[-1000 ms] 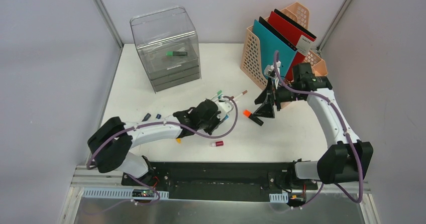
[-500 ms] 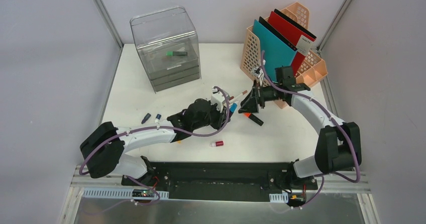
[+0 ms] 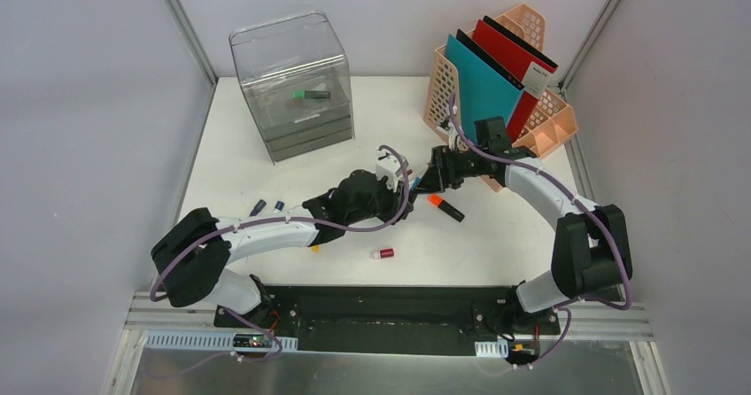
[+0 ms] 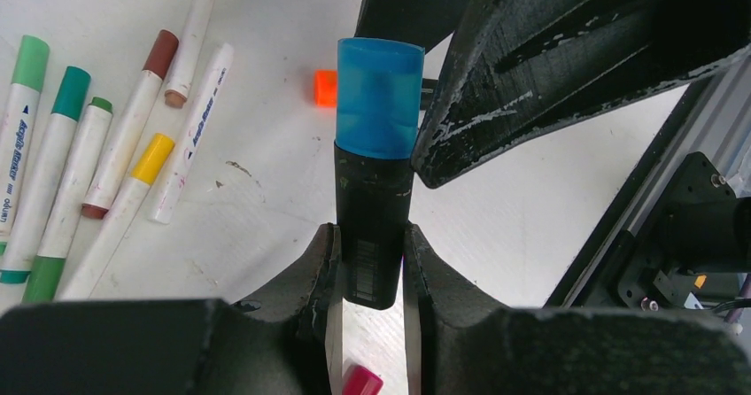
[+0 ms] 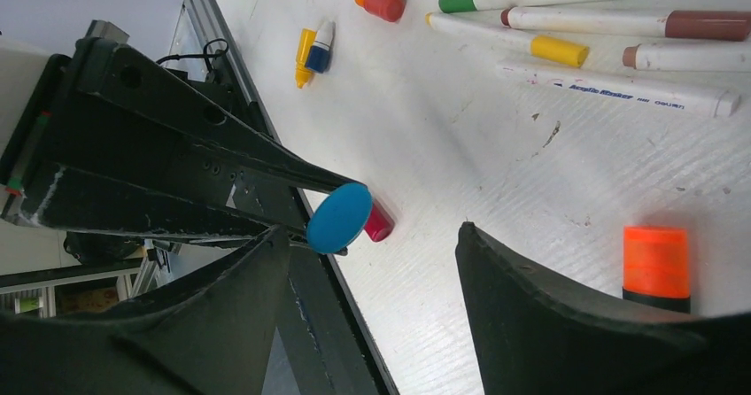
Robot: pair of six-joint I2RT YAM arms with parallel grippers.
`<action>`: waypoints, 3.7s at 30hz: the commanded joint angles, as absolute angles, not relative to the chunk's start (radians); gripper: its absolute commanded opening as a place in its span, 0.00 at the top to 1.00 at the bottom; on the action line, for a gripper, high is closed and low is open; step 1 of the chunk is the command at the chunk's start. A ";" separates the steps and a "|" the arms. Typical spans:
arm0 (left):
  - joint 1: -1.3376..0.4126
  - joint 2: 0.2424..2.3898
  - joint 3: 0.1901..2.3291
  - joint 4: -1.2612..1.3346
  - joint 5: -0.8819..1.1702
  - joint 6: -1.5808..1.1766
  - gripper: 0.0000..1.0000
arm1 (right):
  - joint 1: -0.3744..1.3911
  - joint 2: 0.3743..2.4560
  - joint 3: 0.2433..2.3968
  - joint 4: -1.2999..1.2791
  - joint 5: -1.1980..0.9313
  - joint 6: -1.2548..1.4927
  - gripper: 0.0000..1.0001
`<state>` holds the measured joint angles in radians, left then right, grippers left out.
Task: Organize the desk
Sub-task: Pick up the stationery from the center of the board, then open the storage box at the center of the board.
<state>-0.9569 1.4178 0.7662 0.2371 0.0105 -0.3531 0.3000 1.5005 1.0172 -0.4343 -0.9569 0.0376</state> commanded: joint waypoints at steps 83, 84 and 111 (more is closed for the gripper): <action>-0.804 1.072 0.652 0.173 0.118 -0.343 0.01 | 0.346 1.556 1.172 -0.676 -1.134 -0.251 1.00; -0.749 1.047 0.638 0.177 0.161 -0.368 0.01 | 0.343 1.554 1.172 -0.678 -1.132 -0.253 1.00; -0.114 1.212 0.534 0.645 0.037 -1.166 0.33 | 0.322 1.546 1.176 -0.692 -1.137 -0.271 1.00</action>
